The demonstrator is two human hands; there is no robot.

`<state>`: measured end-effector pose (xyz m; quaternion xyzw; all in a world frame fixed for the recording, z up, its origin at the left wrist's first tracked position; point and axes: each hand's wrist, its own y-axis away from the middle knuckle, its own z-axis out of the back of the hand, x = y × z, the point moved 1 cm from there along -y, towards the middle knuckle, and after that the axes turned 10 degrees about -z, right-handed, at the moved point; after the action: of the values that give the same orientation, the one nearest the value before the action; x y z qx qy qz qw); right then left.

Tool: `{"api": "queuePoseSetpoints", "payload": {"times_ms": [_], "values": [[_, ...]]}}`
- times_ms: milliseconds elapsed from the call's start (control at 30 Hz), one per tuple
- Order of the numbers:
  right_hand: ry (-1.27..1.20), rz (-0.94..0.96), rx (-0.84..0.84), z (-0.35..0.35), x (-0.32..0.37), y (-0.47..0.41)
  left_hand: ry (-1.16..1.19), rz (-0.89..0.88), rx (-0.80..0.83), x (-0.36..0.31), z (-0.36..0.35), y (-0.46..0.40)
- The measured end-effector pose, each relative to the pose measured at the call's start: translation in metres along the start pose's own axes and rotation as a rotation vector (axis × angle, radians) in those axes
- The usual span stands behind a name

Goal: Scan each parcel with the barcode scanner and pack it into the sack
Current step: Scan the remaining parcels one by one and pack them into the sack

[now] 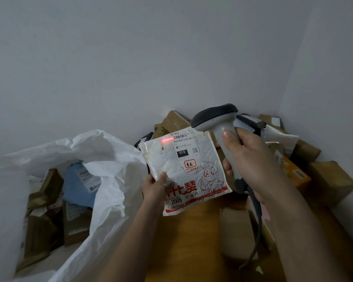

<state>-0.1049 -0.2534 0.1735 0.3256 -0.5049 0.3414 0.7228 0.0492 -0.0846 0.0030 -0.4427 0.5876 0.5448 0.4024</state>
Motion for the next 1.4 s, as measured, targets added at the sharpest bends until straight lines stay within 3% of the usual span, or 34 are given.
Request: {"api": "queuePoseSetpoints", "payload": {"times_ms": [300, 933, 1100, 1333, 1400], "values": [[-0.041, 0.03, 0.03, 0.013, 0.011, 0.017, -0.046, 0.067, -0.034, -0.009, -0.004, -0.002], [-0.048, 0.02, 0.049, -0.02, 0.012, 0.003, 0.017, 0.007, -0.038, -0.031, 0.019, 0.014], [-0.125, -0.005, 0.121, -0.044, 0.013, 0.001, 0.15, -0.082, -0.268, -0.053, 0.047, 0.018], [-0.138, -0.029, 0.241, -0.084, 0.012, 0.0, 0.609, -0.032, -0.741, -0.084, 0.103, 0.018], [-0.148, -0.028, 0.269, -0.094, 0.013, 0.001, 0.587, -0.027, -0.818, -0.086, 0.119, 0.018]]}}
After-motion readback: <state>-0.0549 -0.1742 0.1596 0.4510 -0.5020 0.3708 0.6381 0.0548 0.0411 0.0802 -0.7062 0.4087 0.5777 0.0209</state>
